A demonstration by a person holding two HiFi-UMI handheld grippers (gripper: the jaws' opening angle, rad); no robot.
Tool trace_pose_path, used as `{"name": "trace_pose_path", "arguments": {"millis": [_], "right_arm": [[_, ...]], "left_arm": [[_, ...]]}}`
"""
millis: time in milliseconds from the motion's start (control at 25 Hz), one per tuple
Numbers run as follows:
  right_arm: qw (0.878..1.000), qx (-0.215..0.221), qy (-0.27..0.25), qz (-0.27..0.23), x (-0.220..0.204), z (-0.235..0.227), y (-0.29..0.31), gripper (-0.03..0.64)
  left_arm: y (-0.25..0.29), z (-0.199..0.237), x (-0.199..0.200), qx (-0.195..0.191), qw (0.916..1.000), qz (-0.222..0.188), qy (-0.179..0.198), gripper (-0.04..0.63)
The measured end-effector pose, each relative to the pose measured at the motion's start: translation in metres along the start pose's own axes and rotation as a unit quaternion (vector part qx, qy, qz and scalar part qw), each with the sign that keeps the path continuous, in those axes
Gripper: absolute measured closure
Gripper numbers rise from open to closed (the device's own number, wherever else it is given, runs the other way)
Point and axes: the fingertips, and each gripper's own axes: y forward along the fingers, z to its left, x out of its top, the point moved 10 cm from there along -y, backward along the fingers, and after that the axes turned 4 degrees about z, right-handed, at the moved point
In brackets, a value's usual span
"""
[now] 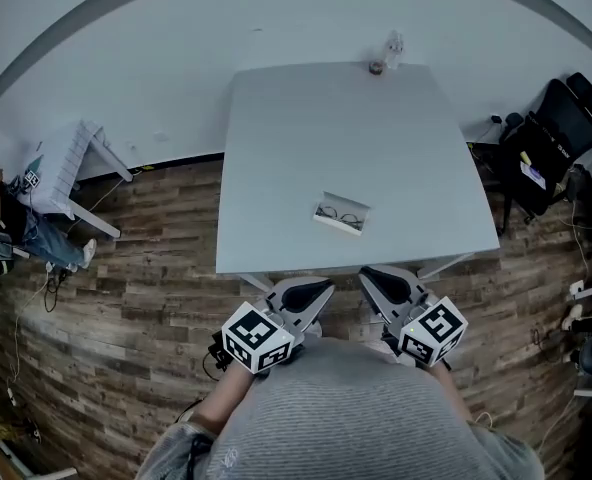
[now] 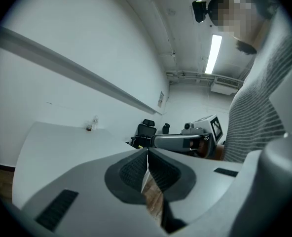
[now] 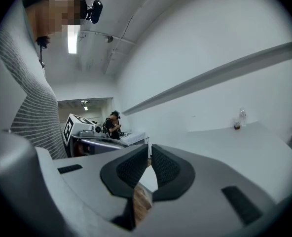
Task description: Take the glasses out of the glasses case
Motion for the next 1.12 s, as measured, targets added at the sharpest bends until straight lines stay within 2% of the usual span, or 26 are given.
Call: {"name": "trace_pose_path", "arguments": {"millis": [360, 480, 600, 720, 840, 1080, 1120], "right_arm": [[1.0, -0.025, 0.0, 0.003, 0.006, -0.014, 0.033, 0.603], [0.999, -0.04, -0.002, 0.008, 0.006, -0.019, 0.038, 0.603], [0.999, -0.036, -0.012, 0.012, 0.008, -0.019, 0.044, 0.603], [0.999, -0.031, -0.019, 0.018, 0.011, -0.021, 0.051, 0.603], [0.999, -0.029, -0.021, 0.03, 0.009, -0.031, 0.058, 0.603], [0.99, -0.018, -0.09, 0.103, -0.007, -0.05, 0.072, 0.595], [0.989, -0.012, -0.095, 0.109, -0.008, -0.05, 0.074, 0.577]], "left_arm": [[0.008, 0.049, 0.011, -0.028, 0.9995, 0.008, 0.011, 0.581], [0.009, 0.062, 0.011, -0.029, 0.9995, 0.007, 0.008, 0.581], [0.008, 0.069, 0.012, -0.028, 0.9996, -0.003, 0.001, 0.581], [0.008, 0.073, 0.013, -0.019, 0.9998, -0.012, 0.001, 0.581], [0.007, 0.079, 0.014, 0.007, 0.9997, -0.022, 0.002, 0.583], [0.003, 0.085, 0.013, 0.024, 0.9995, -0.02, -0.007, 0.583], [0.004, 0.085, 0.011, 0.027, 0.9995, -0.016, -0.006, 0.583]]}}
